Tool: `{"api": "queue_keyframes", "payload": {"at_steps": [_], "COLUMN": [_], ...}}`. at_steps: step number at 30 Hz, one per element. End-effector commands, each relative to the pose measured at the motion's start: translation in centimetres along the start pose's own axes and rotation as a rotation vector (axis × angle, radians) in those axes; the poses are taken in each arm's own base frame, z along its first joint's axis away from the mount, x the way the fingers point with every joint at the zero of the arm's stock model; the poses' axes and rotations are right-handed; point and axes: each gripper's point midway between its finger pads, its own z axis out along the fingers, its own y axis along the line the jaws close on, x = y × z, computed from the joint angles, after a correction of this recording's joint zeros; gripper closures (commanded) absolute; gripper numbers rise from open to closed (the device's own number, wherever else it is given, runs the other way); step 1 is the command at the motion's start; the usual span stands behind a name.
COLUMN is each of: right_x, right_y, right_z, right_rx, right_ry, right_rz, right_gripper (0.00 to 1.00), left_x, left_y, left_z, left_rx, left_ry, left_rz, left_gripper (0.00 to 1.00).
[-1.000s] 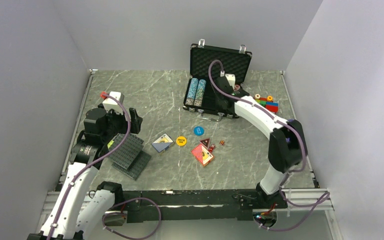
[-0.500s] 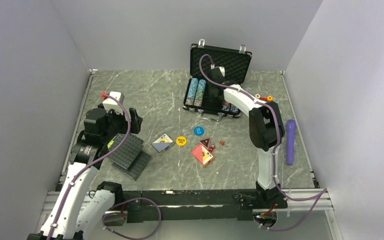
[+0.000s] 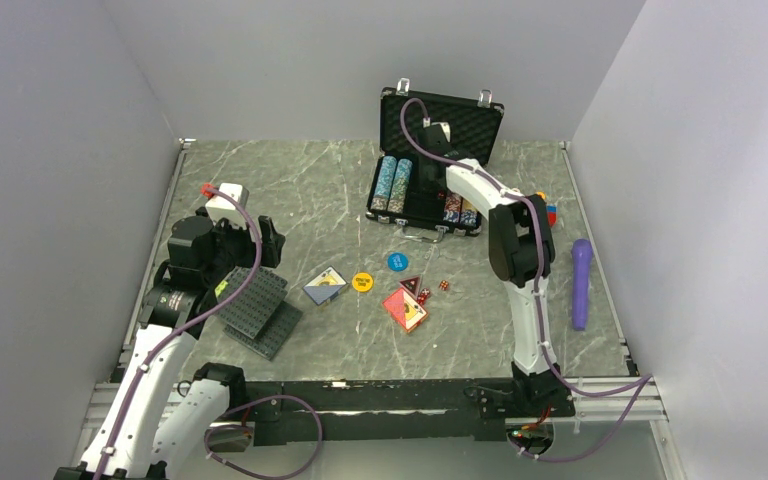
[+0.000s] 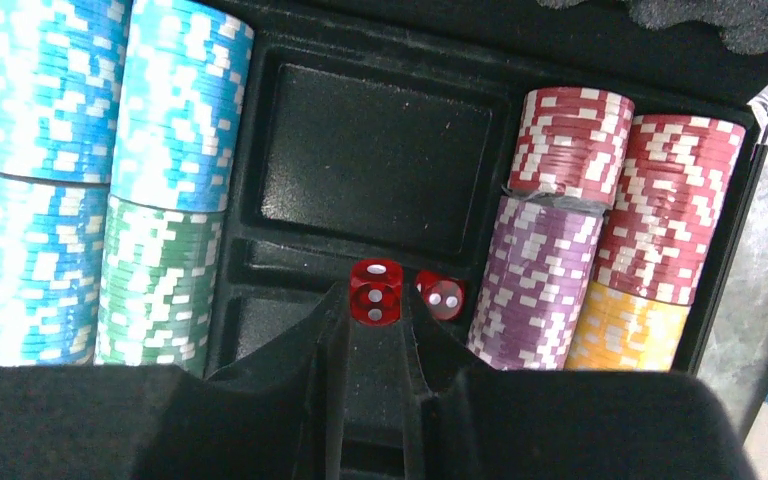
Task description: Pack up texas hold em set
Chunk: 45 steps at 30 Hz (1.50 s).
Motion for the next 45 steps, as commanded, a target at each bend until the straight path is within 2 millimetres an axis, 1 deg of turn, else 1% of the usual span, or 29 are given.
{"api": "queue_keyframes", "payload": {"at_steps": [1,11,19,29,38,45], "right_x": [-1.4,0.0,0.3,1.1,1.1,0.8], "right_y": [-0.3,-0.7,-1.1,-1.5,-1.9,-1.8], "right_z": [0.1,0.9,1.4,1.3,1.1,1.0], "right_rx": [0.005,0.027,0.053,0.078,0.101,0.098], "right_ry": [-0.023,0.023,0.037,0.06,0.059,0.054], "right_rz": [-0.007,-0.014,-0.024,-0.014,-0.009,-0.017], "right_gripper": [1.0,1.0,1.0,1.0,1.0,0.85], "left_x": [-1.2,-1.1,-1.1,-1.2,-1.2,-1.2], "left_y": [-0.2,-0.2,-0.2,-0.2,-0.3,-0.3], "left_z": [-0.3,-0.2,-0.3,-0.3,-0.3,-0.3], "left_rx": [0.006,0.007,0.005,0.007,0.009,0.01], "left_ry": [-0.039,-0.036,-0.038,-0.04,-0.041,-0.041], "left_rz": [0.015,0.015,0.015,0.014,0.015,0.015], "left_gripper": [0.01,0.01,0.0,0.01,0.01,0.01]}}
